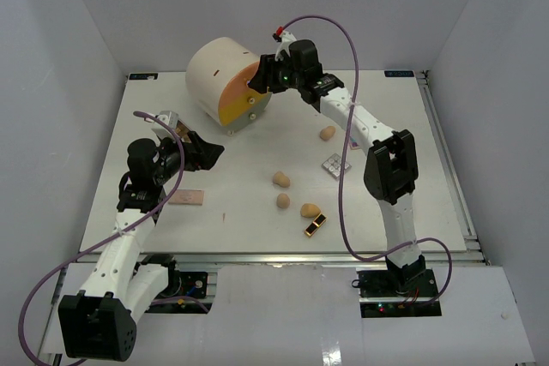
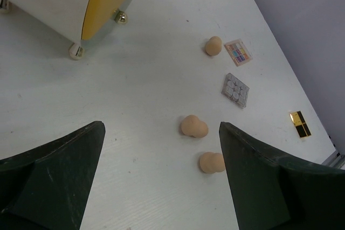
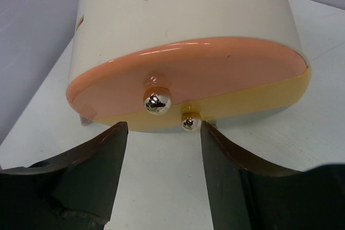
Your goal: Organize the makeup
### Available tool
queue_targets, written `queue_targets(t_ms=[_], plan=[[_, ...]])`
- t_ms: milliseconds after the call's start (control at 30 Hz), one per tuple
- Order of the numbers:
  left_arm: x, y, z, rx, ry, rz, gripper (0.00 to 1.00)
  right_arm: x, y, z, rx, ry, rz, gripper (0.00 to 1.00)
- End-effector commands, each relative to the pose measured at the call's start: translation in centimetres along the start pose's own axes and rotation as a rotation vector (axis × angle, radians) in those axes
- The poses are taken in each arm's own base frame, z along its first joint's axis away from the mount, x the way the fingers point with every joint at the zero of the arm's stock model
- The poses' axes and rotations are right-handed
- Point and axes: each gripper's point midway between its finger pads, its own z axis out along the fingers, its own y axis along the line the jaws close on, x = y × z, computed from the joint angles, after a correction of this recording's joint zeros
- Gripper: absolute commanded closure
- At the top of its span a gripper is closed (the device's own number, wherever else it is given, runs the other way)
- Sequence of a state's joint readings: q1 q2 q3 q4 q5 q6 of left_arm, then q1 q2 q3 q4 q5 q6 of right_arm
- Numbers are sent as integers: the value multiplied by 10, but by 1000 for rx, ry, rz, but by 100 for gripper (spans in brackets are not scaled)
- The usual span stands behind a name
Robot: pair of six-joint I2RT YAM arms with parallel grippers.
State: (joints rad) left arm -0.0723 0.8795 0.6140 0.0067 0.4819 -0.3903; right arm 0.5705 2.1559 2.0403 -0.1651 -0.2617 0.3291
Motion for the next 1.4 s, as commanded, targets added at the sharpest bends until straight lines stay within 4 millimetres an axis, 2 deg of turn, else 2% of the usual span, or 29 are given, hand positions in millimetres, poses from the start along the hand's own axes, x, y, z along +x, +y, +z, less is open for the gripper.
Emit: queue_targets(t_ms=[0, 400, 533, 767, 867, 1067, 1233, 1367], plan=[[-6, -3, -1, 8, -12, 17, 2, -30, 15, 6, -56, -103, 17, 42], [-6, -2, -1, 3, -11, 20, 2, -31, 10, 25, -68, -129, 17, 47], [-5, -1, 0, 2, -10, 20, 2, -33, 11, 27, -78, -135, 18, 57], [-4, -1, 0, 4, -6, 18, 2, -33, 13, 27, -88, -136, 24, 68], [-4, -1, 0, 2, -5, 17, 2, -26, 12, 27, -87, -119, 31, 76], [-5, 0, 0, -5, -10, 21, 2, -20, 17, 12, -92, -95, 32, 84], [-6, 0, 0, -7, -13, 24, 2, -11, 23, -18, -102, -85, 2, 84], [-7, 0, -1, -9, -20, 27, 2, 4, 25, -44, -93, -74, -14, 84]])
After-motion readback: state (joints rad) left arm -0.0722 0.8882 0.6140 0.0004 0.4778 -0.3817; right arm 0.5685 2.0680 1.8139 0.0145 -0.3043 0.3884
